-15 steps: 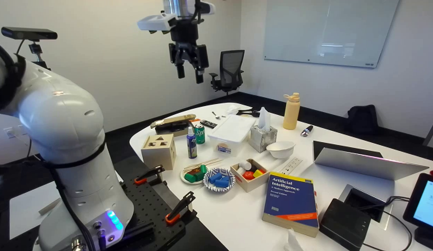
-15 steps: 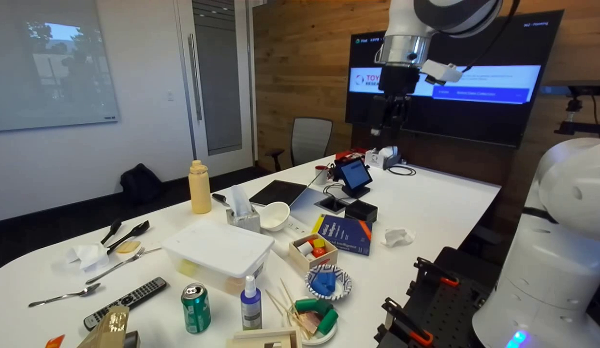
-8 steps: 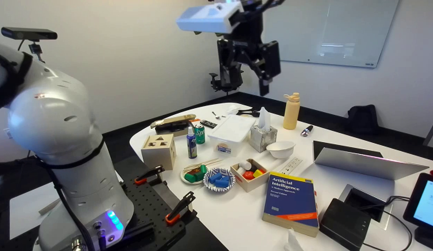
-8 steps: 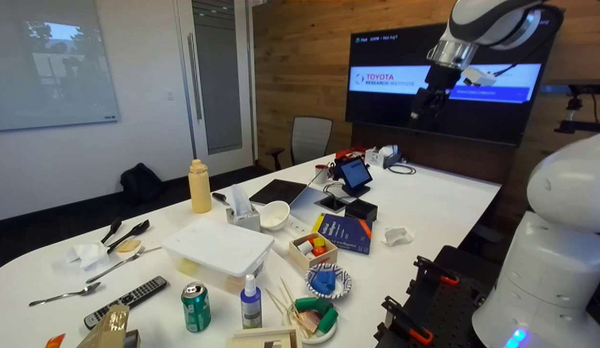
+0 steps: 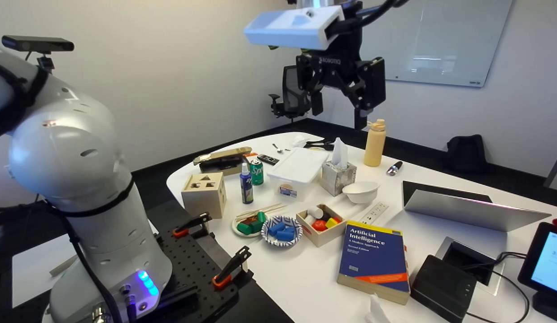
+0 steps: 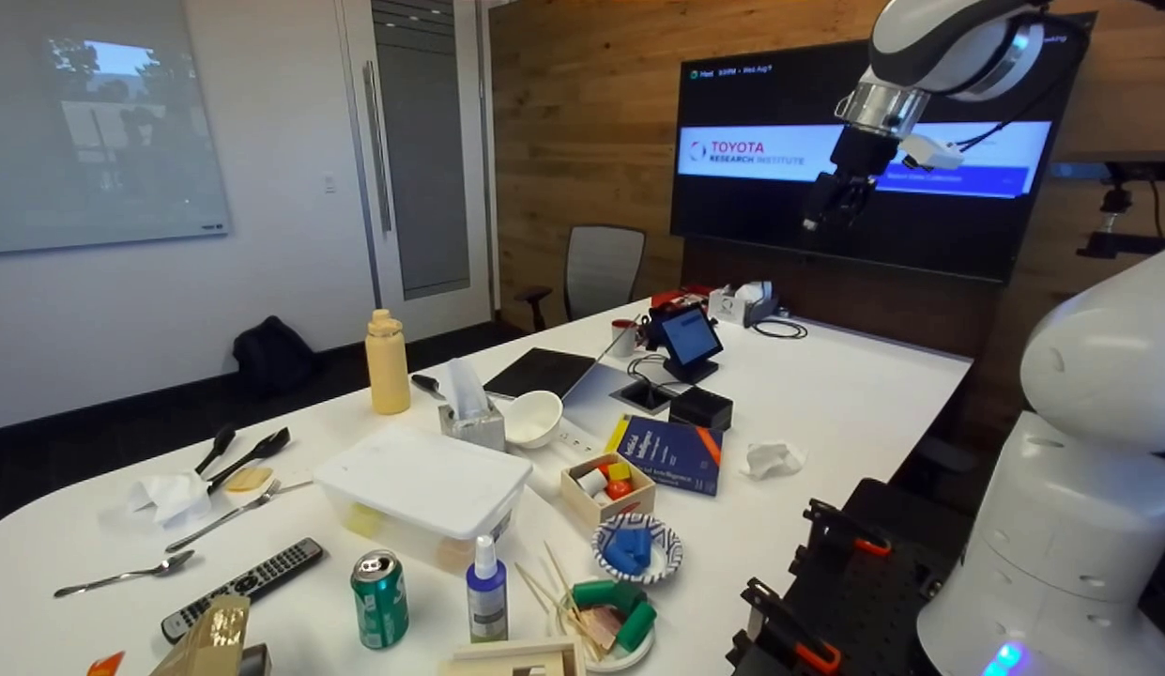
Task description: Press down on the top of the black device.
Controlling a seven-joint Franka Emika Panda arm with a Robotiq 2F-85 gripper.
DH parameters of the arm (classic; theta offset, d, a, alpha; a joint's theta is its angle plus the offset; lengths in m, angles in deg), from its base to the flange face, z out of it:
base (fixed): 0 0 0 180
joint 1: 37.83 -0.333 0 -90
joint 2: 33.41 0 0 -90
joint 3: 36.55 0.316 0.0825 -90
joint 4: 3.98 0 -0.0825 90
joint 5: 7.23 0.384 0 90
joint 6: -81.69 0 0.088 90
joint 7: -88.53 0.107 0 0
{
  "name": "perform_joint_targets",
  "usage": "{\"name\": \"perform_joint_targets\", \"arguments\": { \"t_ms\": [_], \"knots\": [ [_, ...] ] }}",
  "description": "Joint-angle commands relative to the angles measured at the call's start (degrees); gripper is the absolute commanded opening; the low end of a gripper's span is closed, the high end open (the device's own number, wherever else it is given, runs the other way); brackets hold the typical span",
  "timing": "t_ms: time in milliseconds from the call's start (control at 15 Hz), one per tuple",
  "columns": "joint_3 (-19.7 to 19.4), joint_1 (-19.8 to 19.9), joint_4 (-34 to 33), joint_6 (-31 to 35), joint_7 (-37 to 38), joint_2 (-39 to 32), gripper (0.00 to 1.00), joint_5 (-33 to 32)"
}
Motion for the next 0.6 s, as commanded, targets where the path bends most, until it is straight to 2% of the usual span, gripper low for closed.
{"name": "perform_joint_targets", "arguments": {
  "t_ms": [0, 133, 333, 533],
  "knots": [
    [-1.98, -1.18, -1.75, 3.87, -3.89, -5.38, 1.00, 2.78],
    [-4.95, -3.85, -3.90, 10.67, -6.74, -12.46, 1.00, 5.36],
    [-12.33, -12.16, -7.71, 19.09, -12.06, -22.11, 1.00, 9.75],
    [-19.71, -20.50, -12.58, 23.25, -20.32, -32.83, 1.00, 19.11]
  ]
}}
